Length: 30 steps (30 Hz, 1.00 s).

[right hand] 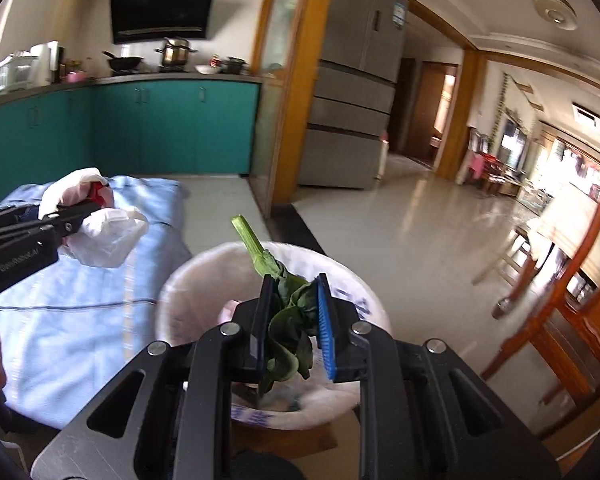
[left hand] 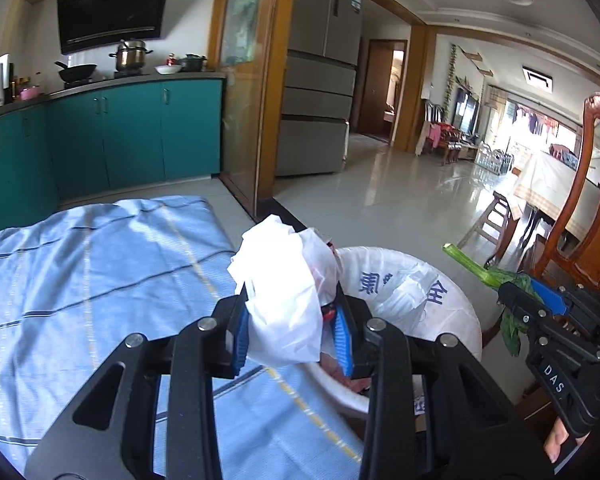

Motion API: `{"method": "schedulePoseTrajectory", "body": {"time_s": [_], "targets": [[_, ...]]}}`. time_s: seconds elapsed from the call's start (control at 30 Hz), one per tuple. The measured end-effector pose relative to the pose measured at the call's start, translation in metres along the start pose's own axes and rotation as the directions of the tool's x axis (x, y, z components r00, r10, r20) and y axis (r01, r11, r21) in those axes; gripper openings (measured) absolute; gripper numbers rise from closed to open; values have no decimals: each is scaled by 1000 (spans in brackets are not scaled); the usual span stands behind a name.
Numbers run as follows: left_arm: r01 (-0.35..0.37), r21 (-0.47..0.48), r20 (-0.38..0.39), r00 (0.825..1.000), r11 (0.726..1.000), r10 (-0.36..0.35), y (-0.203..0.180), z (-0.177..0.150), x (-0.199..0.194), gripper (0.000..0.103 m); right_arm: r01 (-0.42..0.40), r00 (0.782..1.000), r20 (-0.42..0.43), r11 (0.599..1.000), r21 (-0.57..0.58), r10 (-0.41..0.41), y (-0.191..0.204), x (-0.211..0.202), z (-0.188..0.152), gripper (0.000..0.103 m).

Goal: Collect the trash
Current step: 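Carry the white bag and vegetable over the white bin and open both tools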

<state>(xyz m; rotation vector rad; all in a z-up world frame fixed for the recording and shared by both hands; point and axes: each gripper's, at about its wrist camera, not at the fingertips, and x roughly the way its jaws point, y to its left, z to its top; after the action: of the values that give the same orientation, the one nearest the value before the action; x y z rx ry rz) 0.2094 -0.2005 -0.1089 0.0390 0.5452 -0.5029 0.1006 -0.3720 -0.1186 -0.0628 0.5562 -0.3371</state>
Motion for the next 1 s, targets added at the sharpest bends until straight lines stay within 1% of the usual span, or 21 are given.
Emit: {"method": "schedulePoseTrajectory", "body": {"time_s": [0.17, 0.27, 0.4, 0.67, 0.73, 0.83, 0.9, 0.93, 1.0], "targets": [[12, 15, -30, 999, 1000, -11, -15, -5, 22, 35, 11, 1000, -19, 999, 32, -10, -12, 15, -15, 21], [12, 24, -54, 998, 1000, -10, -22, -6, 35, 35, 17, 999, -53, 999, 52, -14, -21, 36, -23, 21], [12, 54, -67, 998, 998, -8, -29, -5, 47, 35, 8, 997, -71, 995, 96, -1, -30, 53, -29, 21], [64, 83, -120, 991, 994, -54, -49, -6, 80, 36, 40, 998, -60, 992, 118, -33, -40, 59, -27, 21], [75, 99, -138, 989, 992, -61, -54, -9, 87, 39, 41, 998, -62, 992, 119, -34, -41, 60, -28, 21], [71, 105, -140, 989, 992, -56, -55, -11, 90, 50, 37, 997, -66, 992, 119, -29, -41, 65, -29, 21], [64, 103, -133, 990, 993, -50, -51, -11, 88, 60, 27, 997, -70, 992, 123, -18, -40, 69, -28, 21], [58, 102, -128, 991, 993, -44, -48, -10, 86, 62, 18, 997, -71, 992, 123, -9, -38, 71, -27, 21], [39, 100, -118, 993, 994, -28, -42, -7, 82, 68, 3, 998, -67, 993, 118, 5, -35, 72, -25, 21]]}}
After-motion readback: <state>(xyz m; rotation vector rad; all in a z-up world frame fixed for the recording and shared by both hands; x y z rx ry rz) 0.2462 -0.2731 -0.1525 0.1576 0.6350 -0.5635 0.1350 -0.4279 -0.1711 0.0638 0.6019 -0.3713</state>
